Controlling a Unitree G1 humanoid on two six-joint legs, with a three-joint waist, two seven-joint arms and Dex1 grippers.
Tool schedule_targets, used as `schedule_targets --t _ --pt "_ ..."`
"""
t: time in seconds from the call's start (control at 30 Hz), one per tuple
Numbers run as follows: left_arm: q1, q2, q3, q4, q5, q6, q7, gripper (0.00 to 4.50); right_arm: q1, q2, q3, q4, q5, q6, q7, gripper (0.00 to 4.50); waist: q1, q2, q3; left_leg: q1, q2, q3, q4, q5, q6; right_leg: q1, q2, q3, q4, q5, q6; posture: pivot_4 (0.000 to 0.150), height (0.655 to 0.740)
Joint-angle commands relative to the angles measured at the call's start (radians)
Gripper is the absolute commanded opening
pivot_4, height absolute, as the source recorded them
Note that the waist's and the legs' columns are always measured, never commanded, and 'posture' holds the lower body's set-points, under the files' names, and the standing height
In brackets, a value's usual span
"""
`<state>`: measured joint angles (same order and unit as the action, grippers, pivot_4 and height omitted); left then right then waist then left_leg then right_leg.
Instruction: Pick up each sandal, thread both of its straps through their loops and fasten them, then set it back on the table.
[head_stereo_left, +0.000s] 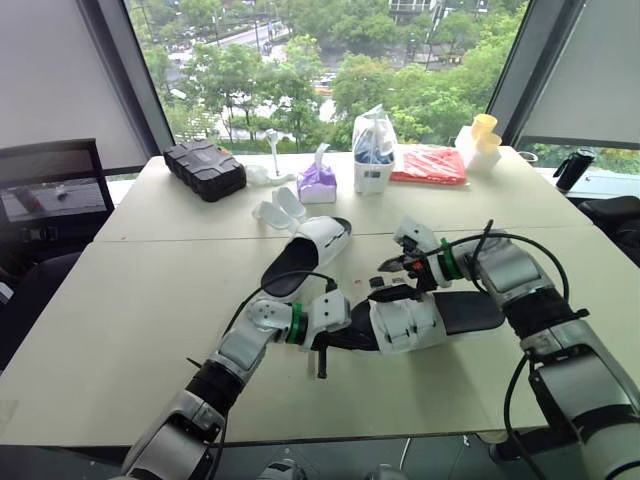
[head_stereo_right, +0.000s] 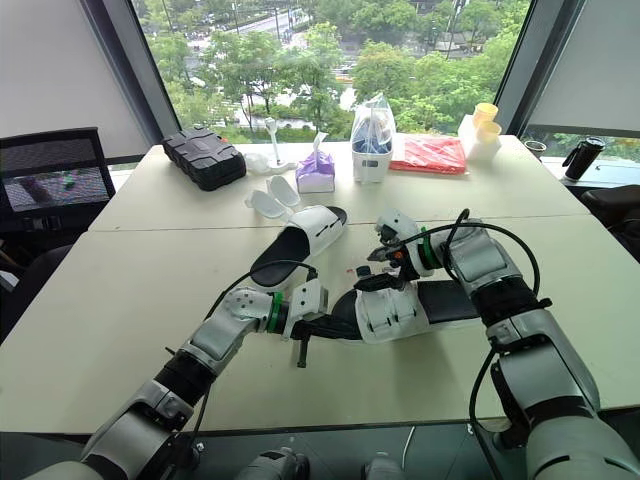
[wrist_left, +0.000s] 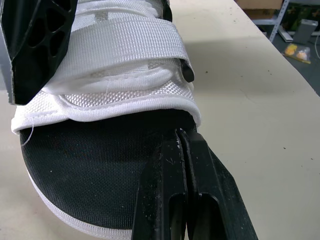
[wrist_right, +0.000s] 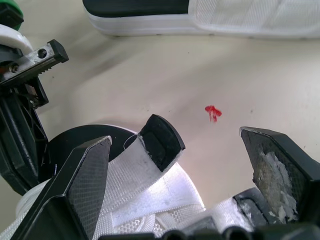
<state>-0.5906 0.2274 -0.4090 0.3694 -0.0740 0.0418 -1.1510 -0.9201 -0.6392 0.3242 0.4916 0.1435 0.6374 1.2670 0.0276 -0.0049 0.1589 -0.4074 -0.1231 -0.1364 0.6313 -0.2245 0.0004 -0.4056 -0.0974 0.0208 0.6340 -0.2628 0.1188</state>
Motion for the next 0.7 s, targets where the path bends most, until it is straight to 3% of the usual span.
schedule_targets --t 0.03,0.1,0.2,0.43,0.7 --pt "0.024 0.012 -0.022 0.020 0.031 0.028 0.006 0.00 -0.030 0.013 -0.018 0.001 0.014 0.033 0.032 4.44 0.000 0.000 0.000 0.000 0.000 0.000 0.000 0.000 0.000 0.000 0.000 0.000 0.000 0.000 0.000 0.150 0.7400" --pt "0.027 0.013 -0.022 0.016 0.031 0.028 0.007 0.00 -0.033 0.018 -0.020 0.006 0.009 0.035 0.033 4.44 -0.001 0.000 0.000 0.000 0.000 0.000 0.000 0.000 0.000 0.000 0.000 0.000 0.000 0.000 0.000 0.150 0.7400" --pt "0.028 0.013 -0.022 0.015 0.031 0.029 0.008 0.00 -0.041 0.028 -0.031 0.019 0.010 0.036 0.035 3.61 -0.009 0.000 0.000 0.000 0.000 0.000 0.000 0.000 0.000 0.000 0.000 0.000 0.000 0.000 0.000 0.150 0.7400" --pt "0.031 0.014 -0.023 0.009 0.030 0.032 0.009 0.00 -0.050 0.037 -0.049 0.021 0.012 0.035 0.044 0.02 -0.014 0.000 0.000 0.000 0.000 0.000 0.000 0.000 0.000 0.000 0.000 0.000 0.000 0.000 0.000 0.150 0.7400" --pt "0.030 0.018 -0.029 0.007 0.031 0.038 -0.002 0.00 -0.067 -0.004 -0.142 -0.142 0.129 0.171 0.083 0.02 -0.014 0.000 0.000 -0.001 -0.001 -0.001 -0.001 0.000 0.000 -0.001 0.000 0.000 0.000 0.000 0.000 0.150 0.7400"
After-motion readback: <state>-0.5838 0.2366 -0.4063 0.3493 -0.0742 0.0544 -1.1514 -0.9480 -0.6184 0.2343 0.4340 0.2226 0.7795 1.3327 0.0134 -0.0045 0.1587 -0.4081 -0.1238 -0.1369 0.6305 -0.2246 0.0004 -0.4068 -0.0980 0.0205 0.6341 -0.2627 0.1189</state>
